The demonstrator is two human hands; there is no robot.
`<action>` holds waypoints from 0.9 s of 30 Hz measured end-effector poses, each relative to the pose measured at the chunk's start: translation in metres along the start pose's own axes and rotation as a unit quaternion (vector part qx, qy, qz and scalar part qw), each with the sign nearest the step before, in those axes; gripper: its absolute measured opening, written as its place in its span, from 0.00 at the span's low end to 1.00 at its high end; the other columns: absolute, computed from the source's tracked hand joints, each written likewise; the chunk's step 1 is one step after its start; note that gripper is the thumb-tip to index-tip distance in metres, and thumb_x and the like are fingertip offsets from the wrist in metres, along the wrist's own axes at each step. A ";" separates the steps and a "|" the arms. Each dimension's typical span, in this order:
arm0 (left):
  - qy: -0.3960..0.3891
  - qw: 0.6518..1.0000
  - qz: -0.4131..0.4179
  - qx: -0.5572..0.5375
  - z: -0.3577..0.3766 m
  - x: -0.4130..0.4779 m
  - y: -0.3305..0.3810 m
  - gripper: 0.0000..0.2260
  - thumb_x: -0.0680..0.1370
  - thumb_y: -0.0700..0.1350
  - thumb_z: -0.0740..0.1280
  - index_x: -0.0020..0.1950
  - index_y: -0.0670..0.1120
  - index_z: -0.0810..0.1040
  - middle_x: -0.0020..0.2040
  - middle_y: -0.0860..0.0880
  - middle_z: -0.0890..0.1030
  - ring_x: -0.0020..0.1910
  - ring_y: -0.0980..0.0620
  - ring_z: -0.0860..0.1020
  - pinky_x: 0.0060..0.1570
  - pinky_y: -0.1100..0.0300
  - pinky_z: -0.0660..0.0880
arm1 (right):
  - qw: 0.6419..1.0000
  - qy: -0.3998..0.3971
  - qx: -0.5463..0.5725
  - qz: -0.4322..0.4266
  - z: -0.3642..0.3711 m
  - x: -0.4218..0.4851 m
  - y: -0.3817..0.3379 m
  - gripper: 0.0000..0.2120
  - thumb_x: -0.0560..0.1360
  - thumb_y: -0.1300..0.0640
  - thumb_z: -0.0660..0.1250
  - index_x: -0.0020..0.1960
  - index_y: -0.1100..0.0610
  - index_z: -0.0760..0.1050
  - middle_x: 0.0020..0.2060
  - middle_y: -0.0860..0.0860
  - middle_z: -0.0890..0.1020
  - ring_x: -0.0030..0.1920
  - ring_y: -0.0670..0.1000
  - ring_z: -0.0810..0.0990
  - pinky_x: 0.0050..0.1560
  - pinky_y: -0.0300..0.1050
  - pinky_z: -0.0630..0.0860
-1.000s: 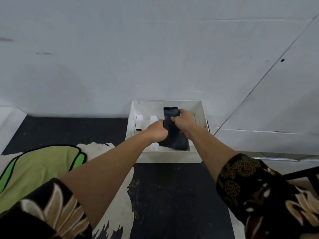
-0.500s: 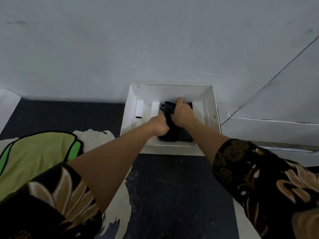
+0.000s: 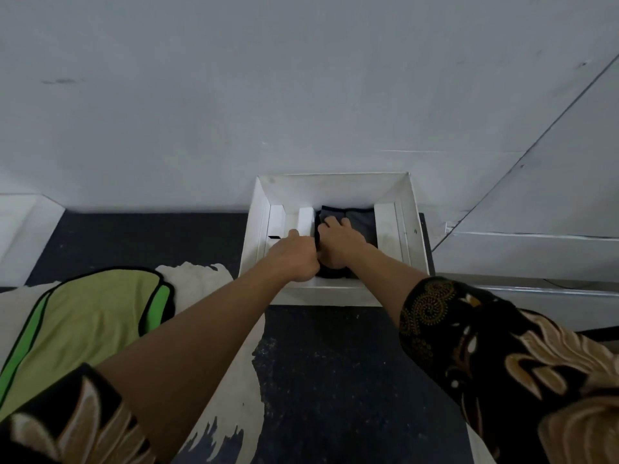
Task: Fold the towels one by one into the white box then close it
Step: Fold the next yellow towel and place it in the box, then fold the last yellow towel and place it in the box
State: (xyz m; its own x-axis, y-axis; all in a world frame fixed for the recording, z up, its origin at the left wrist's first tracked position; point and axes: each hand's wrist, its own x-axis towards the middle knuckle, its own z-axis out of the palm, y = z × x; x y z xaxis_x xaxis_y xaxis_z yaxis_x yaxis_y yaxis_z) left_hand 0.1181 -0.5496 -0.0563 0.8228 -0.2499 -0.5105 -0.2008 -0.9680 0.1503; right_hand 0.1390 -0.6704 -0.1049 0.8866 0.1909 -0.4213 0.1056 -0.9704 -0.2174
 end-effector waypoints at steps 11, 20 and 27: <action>0.093 0.991 0.038 0.084 -0.011 -0.034 -0.010 0.19 0.80 0.54 0.60 0.67 0.46 0.70 0.63 0.42 0.73 0.60 0.41 0.72 0.55 0.49 0.69 | 0.998 0.014 0.043 0.047 -0.018 -0.031 -0.009 0.32 0.78 0.44 0.63 0.76 0.56 0.58 0.74 0.57 0.63 0.73 0.62 0.61 0.68 0.63 0.64; 0.175 0.980 0.059 0.070 -0.008 -0.102 -0.057 0.27 0.81 0.57 0.59 0.78 0.50 0.58 0.76 0.44 0.63 0.75 0.42 0.61 0.74 0.47 0.55 | 0.978 0.161 0.108 0.079 -0.028 -0.105 -0.063 0.32 0.79 0.38 0.59 0.76 0.53 0.58 0.76 0.55 0.60 0.74 0.60 0.59 0.69 0.60 0.62; 0.199 0.975 0.081 0.050 0.016 -0.166 -0.133 0.30 0.81 0.56 0.59 0.79 0.50 0.51 0.79 0.42 0.53 0.78 0.41 0.53 0.75 0.46 0.50 | 0.950 0.266 0.143 0.082 0.005 -0.163 -0.158 0.30 0.79 0.42 0.62 0.75 0.55 0.61 0.75 0.56 0.62 0.73 0.58 0.61 0.70 0.55 0.63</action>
State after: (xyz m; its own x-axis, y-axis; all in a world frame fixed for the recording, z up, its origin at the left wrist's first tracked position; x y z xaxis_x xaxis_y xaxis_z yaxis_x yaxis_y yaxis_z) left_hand 0.0002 -0.3796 -0.0048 0.9131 -0.3916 -0.1138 -0.3805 -0.9185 0.1076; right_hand -0.0246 -0.5477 -0.0059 0.9908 -0.1343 0.0170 -0.1124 -0.8863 -0.4493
